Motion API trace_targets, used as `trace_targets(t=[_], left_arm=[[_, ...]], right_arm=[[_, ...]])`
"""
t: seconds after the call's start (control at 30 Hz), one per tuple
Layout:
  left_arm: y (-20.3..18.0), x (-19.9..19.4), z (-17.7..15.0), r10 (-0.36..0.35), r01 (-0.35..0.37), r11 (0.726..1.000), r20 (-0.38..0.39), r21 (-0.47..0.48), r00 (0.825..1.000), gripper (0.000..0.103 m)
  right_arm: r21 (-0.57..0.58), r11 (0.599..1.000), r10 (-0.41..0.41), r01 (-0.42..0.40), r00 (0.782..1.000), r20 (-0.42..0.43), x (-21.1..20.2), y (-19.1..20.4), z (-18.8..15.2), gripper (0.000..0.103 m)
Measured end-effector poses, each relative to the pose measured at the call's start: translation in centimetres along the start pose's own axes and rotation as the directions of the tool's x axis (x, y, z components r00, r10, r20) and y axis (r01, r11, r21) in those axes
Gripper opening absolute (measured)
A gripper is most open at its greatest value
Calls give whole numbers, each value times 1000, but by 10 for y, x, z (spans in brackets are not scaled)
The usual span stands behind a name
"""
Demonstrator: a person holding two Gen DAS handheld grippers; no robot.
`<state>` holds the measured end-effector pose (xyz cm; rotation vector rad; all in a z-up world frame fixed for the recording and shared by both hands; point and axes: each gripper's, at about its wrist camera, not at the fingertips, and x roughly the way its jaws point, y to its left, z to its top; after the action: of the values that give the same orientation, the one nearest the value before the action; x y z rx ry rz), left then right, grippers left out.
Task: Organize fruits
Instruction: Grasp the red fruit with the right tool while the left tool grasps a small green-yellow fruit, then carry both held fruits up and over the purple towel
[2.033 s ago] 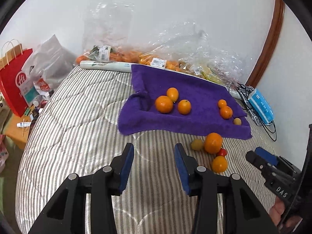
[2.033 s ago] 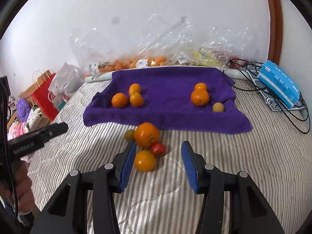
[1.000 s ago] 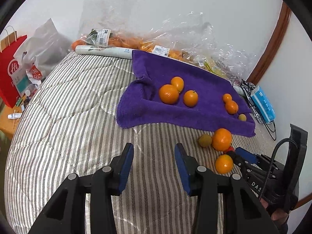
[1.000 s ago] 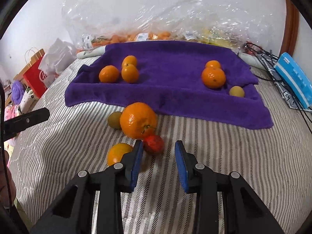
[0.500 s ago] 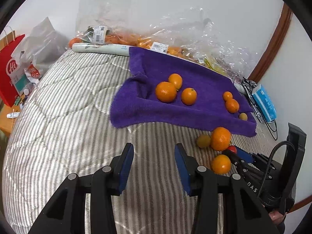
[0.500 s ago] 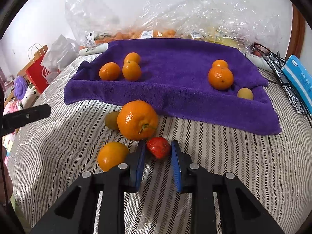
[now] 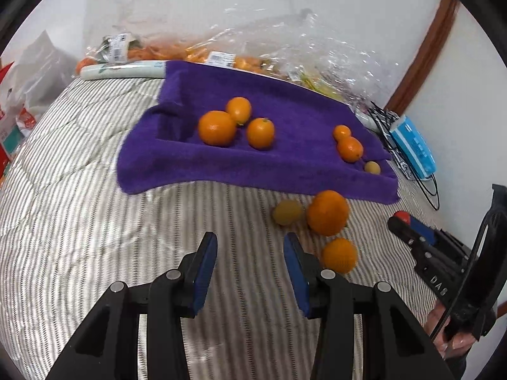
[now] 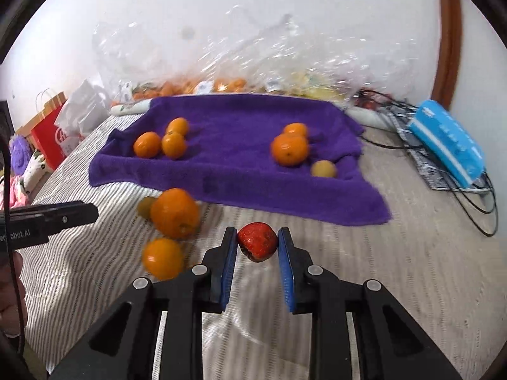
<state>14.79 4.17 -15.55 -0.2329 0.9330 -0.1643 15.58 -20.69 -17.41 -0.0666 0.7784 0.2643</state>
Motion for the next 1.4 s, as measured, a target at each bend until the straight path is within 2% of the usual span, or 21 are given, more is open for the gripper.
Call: trace_targets(t=[0.17, 0.33, 0.7, 0.83, 1.1, 1.4], left_arm=[[-17, 17, 1, 41, -41, 998, -11, 45, 999, 41], [-27, 34, 3, 40, -39, 995, -9, 89, 999, 41], [-43, 54, 7, 75, -81, 982, 43, 170, 996, 38], [-42, 55, 9, 53, -59, 986, 41, 158, 998, 26], [-34, 49, 8, -16, 9, 994, 60, 111, 998, 26], [-32, 42, 4, 8, -17, 993, 83, 113, 997, 26]], right_arm=[[32, 999, -29, 28, 999, 23, -12, -24, -2, 26], [48, 998, -36, 34, 999, 31, -18, -38, -6, 26], [59, 998, -26, 24, 999, 23, -10, -45, -12, 26], [58, 998, -20, 18, 1000, 21, -7, -42, -11, 26], [47, 999, -18, 17, 1000, 8, -3, -33, -12, 26], [47, 999, -24, 23, 1000, 7, -8, -27, -10, 26]])
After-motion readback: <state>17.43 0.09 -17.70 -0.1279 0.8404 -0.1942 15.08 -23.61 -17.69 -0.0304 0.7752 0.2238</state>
